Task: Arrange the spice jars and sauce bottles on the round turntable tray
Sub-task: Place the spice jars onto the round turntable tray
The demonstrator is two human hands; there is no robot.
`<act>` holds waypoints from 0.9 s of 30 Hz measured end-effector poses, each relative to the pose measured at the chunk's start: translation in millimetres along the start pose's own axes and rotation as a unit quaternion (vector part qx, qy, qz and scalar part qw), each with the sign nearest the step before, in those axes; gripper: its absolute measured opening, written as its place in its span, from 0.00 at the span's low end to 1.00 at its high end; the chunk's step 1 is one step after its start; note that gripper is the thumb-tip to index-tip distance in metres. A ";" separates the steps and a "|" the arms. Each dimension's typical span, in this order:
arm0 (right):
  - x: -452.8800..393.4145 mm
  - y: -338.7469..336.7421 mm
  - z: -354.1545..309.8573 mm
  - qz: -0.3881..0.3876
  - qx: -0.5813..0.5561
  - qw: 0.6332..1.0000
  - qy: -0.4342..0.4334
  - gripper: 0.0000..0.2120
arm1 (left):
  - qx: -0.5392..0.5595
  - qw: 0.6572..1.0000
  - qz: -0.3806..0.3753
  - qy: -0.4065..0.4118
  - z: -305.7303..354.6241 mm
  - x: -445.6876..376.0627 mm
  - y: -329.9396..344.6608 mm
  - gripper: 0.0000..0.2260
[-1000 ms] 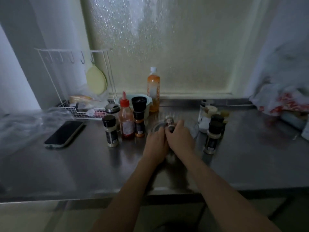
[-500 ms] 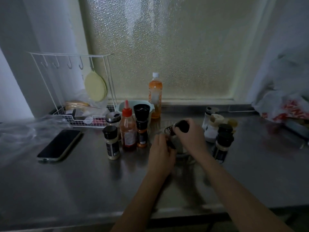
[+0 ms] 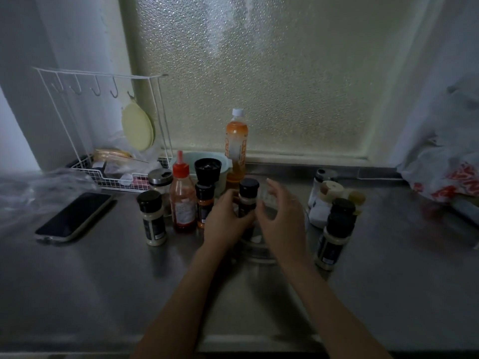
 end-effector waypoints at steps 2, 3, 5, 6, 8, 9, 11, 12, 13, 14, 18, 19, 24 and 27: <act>10.9 -15.8 -1.8 0.077 0.109 0.990 -0.050 0.13 | 0.015 1.000 0.009 0.001 -4.8 -0.5 0.7 0.14; 17.0 -21.7 -1.1 0.112 0.169 0.977 -0.073 0.11 | 0.020 1.000 0.011 0.001 -6.9 -0.5 1.0 0.14; 30.8 -26.2 1.8 0.159 0.254 0.947 -0.116 0.07 | 0.018 1.000 0.015 0.001 -8.6 0.0 1.8 0.15; 36.2 -26.8 1.8 0.178 0.275 0.935 -0.135 0.07 | 0.015 1.000 0.017 0.001 -8.2 0.4 2.2 0.15; 39.3 -30.5 -0.7 0.225 0.301 0.913 -0.157 0.08 | 0.013 1.000 0.021 0.002 -7.2 1.0 3.0 0.15; 38.6 -32.4 -1.2 0.247 0.313 0.903 -0.159 0.10 | 0.012 1.000 0.023 0.000 -6.5 1.8 3.5 0.15; 37.2 -35.1 1.9 0.272 0.330 0.895 -0.128 0.14 | 0.009 1.000 0.024 0.000 -5.7 2.9 3.9 0.15; 37.3 -35.9 7.4 0.277 0.326 0.899 -0.098 0.16 | 0.008 1.000 0.022 0.001 -5.0 3.2 3.8 0.15; 38.0 -36.9 13.9 0.277 0.313 0.906 -0.062 0.19 | 0.008 1.000 0.020 0.002 -4.8 3.6 3.8 0.15; 38.9 -38.2 20.0 0.273 0.292 0.917 -0.024 0.20 | 0.008 1.000 0.019 0.003 -4.3 4.0 3.9 0.15; 38.5 -41.1 33.4 0.246 0.193 0.948 0.064 0.25 | 0.006 1.000 0.022 0.004 -1.3 3.9 4.7 0.15; 38.0 -40.3 34.1 0.237 0.178 0.953 0.066 0.25 | 0.007 1.000 0.022 0.005 0.0 3.8 4.9 0.15; 33.0 -52.7 16.8 0.302 0.144 0.941 -0.050 0.18 | 0.010 1.000 0.018 0.014 2.6 3.9 4.4 0.14; 23.1 -40.8 2.5 0.271 0.065 0.953 -0.120 0.12 | 0.007 1.000 0.014 0.014 3.3 4.1 4.5 0.14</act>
Point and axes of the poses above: each hand's wrist, its own x-axis away from the middle knuckle, its own y-axis out of the palm, z = x × y, the point moved 4 cm from there along -x, towards the middle knuckle, and after that the axes turned 10 degrees about -y, right-handed, at the moved point
